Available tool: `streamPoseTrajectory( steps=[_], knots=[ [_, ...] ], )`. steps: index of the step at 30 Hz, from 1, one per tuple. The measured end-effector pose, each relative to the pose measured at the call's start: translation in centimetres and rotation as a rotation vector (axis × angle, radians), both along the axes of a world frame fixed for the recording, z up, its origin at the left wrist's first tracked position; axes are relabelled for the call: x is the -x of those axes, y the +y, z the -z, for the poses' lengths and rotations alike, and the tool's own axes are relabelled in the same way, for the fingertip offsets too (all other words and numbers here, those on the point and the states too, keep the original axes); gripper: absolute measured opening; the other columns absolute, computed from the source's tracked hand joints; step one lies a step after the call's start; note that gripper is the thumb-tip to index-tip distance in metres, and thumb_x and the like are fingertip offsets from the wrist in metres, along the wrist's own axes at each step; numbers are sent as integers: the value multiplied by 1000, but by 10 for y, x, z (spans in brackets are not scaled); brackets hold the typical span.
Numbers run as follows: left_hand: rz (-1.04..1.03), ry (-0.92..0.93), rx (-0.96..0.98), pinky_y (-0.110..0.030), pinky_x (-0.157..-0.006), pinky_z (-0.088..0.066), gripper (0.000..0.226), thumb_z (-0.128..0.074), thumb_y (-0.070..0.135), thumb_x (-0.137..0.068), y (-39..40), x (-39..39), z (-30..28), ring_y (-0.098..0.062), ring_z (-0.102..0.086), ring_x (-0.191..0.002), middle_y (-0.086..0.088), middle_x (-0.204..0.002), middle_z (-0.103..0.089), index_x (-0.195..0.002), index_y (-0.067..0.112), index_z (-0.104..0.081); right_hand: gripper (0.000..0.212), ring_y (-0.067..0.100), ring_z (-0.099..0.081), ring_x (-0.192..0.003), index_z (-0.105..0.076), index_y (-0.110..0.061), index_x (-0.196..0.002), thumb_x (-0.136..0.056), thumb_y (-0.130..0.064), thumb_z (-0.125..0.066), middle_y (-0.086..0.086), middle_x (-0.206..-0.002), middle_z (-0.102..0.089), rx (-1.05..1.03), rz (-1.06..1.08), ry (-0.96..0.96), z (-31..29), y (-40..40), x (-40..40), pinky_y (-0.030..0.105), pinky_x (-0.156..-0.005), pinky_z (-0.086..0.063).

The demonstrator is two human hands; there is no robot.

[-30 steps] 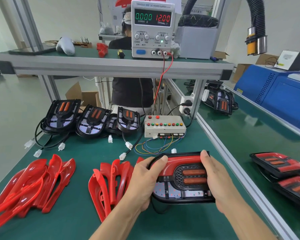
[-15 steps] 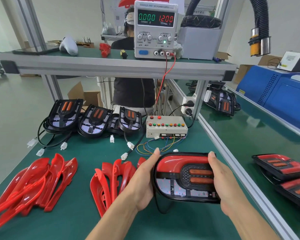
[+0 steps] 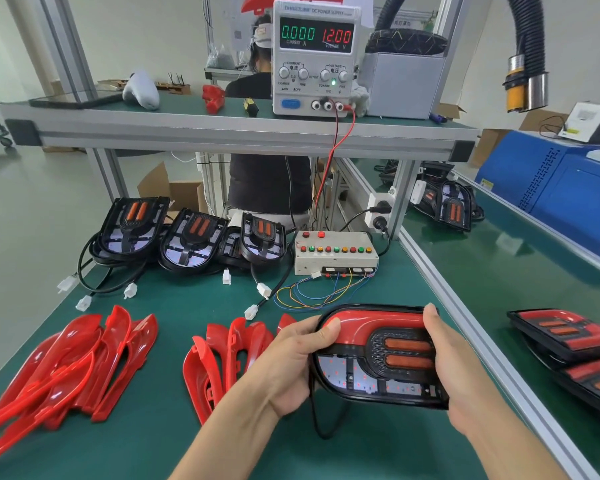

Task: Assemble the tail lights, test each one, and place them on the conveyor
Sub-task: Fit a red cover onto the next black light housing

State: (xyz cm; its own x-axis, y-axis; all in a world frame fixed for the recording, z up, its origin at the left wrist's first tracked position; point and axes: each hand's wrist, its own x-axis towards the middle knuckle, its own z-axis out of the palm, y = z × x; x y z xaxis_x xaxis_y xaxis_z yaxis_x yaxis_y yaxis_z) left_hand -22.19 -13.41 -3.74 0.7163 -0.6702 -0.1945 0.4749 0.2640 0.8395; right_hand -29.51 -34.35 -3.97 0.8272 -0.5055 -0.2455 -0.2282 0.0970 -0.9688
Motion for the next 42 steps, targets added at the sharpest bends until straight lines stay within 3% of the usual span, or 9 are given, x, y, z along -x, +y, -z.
streamPoseTrajectory(
  steps=[4,8,15,21,25,28,31,36,42],
  knots=[
    [-59,1,4,-45,-95,-55,41,-72,23,-83,-4,5,0,-31,-70,-100,-26,-121,-69,-117,-1,-72,54,25,-79,-83,-80,-34,-93,-97,-70,-40,5,-94,-81,-12,1,16,0,0,2,27,-57,-60],
    [-105,-13,7,-39,-89,-59,40,-71,22,-86,-6,8,0,-31,-71,-97,-28,-119,-69,-116,-4,-71,55,27,-79,-83,-80,-31,-92,-97,-69,-41,7,-95,-80,-36,5,19,1,1,2,31,-61,-61],
    [-39,-171,-45,-49,-106,-49,48,-78,25,-86,-3,3,-4,-40,-65,-118,-22,-123,-70,-125,1,-65,53,29,-78,-86,-80,-30,-95,-98,-67,-42,9,-97,-80,-46,-15,-1,-3,2,-2,32,-61,-62],
    [-125,-265,-89,-42,-100,-54,49,-86,24,-76,-7,7,4,-31,-71,-107,-15,-114,-75,-119,8,-69,51,26,-79,-86,-79,-32,-98,-97,-66,-41,6,-97,-80,40,-32,-46,-5,6,1,29,-62,-61],
    [-204,-282,-161,-42,-95,-58,53,-92,34,-67,-12,9,3,-30,-74,-102,-9,-106,-78,-112,13,-73,56,22,-79,-86,-79,-34,-98,-83,-75,-44,2,-95,-81,72,-44,-96,-6,11,3,22,-60,-60],
    [-224,-224,-162,-49,-97,-57,49,-90,26,-70,-11,4,2,-34,-74,-100,-14,-105,-77,-112,8,-73,62,24,-78,-89,-80,-33,-99,-80,-78,-42,5,-98,-80,28,-57,-74,-8,10,3,29,-66,-61],
    [-188,-149,-132,-51,-99,-55,44,-89,19,-75,-7,3,2,-38,-72,-103,-18,-108,-76,-112,3,-72,64,30,-77,-94,-81,-28,-99,-82,-75,-41,11,-103,-79,-39,-121,-43,-14,6,2,33,-67,-63],
    [-175,-167,-111,-51,-99,-55,50,-87,21,-72,-8,6,6,-38,-71,-105,-18,-110,-75,-115,3,-70,51,27,-78,-94,-79,-29,-104,-98,-64,-42,8,-102,-80,78,-142,-71,-12,3,2,35,-78,-62],
    [-193,-179,-114,-48,-97,-57,50,-86,22,-73,-11,5,8,-37,-72,-104,-17,-109,-76,-117,4,-69,50,18,-79,-82,-80,-36,-95,-107,-53,-34,1,-89,-81,183,-80,-96,-6,4,2,16,-60,-57]
  ],
)
